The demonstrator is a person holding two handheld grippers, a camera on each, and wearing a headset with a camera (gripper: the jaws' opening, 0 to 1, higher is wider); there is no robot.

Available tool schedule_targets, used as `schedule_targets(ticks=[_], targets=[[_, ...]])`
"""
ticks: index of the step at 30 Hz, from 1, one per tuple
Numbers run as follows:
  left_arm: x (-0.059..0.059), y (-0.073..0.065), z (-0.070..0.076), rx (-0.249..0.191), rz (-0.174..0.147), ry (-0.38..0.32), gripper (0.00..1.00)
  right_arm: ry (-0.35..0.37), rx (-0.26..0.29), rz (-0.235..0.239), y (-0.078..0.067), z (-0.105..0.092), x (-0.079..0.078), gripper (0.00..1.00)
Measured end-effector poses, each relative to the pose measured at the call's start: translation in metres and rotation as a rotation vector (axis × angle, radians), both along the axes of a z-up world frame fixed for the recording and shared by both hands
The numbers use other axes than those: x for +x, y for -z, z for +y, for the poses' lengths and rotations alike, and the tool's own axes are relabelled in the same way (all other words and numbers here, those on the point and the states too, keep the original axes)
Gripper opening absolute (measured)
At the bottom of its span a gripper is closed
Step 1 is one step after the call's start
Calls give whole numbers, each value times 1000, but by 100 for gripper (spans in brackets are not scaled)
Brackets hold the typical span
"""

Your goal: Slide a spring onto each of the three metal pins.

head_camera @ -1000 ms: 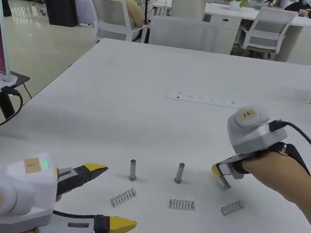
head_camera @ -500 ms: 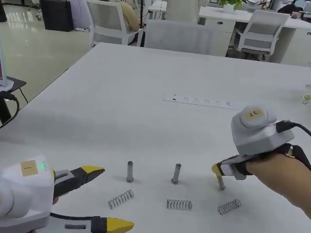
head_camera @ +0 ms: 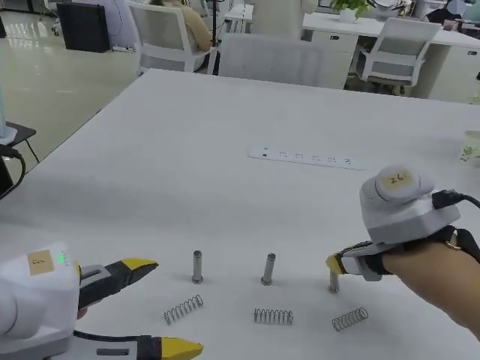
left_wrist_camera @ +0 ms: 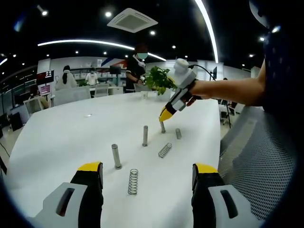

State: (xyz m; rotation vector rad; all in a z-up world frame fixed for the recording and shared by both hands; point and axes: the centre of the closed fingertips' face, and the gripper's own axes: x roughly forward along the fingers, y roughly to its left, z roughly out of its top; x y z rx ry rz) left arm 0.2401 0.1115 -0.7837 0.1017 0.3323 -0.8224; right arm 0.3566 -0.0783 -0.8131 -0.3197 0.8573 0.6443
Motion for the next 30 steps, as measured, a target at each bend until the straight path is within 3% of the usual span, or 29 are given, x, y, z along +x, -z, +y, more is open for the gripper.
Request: schedule_targets(ticks=[30], targets=[[-1,0,-2,8,2,5,73,-18,12,-6,-2,-4,-8,6]])
